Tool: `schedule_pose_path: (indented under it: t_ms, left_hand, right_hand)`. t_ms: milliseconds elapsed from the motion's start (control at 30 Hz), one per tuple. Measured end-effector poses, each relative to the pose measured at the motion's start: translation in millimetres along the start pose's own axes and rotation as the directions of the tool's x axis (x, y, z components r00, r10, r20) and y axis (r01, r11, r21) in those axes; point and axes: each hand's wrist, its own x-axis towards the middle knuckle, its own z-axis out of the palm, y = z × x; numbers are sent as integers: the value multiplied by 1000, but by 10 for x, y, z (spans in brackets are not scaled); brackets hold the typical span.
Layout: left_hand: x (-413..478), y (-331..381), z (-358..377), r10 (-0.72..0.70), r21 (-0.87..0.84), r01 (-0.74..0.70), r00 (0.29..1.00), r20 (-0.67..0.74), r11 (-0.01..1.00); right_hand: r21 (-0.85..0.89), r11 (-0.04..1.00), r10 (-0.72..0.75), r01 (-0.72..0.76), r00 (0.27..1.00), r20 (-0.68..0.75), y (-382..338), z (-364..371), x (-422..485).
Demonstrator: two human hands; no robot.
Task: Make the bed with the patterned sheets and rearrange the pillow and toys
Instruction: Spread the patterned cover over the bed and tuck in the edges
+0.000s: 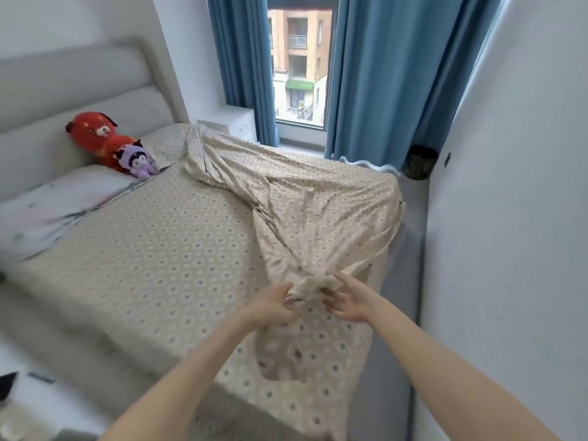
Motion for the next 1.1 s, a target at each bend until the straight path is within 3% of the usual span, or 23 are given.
schedule_pose_path:
  t_ms: [200,400,467,567,633,700,800,867,1000,1100]
  left_hand:
    - [-461,270,117,117,-3,-117,987,108,993]
    - [-648,255,252,67,85,-81,986,154,993]
    - [-688,161,288,15,236,-26,999,48,971]
    - [-704,14,269,-51,559,107,992,-115,822]
    - [-716,-106,214,-125,594,198,979,-161,780]
    - [-712,-262,145,-177,513,246,968,-180,823]
    - [-741,-386,37,-234,8,237,965,-119,971]
    - [-754,-352,-21,-201,-236,175,976,-89,956]
    - [-689,-123,-106,-29,-448,21,1000,-11,894]
    - [-671,-16,-158,57,-558,80,973,223,826]
  right_hand:
    - [-65,998,8,-11,999,-44,175,212,-323]
    - [149,976,-140,156,984,-112,271,138,-597]
    - [146,972,-161,181,977,-142,323,101,-661]
    - [176,962,-169,209,961,-219,404,47,-730]
    - [203,957,-157,206,959,-234,420,-12,-797]
    - [208,958,-150,197,964,-220,407,-73,-873]
    - [242,952,-139,190,967,-212,410,-106,-987]
    - [300,934,-130,194,967,-221,433,-94,-1023]
    - [303,941,-110,147,985,-136,504,-43,-1025]
    - [308,942,-138,131,990,1,528,99,-1040]
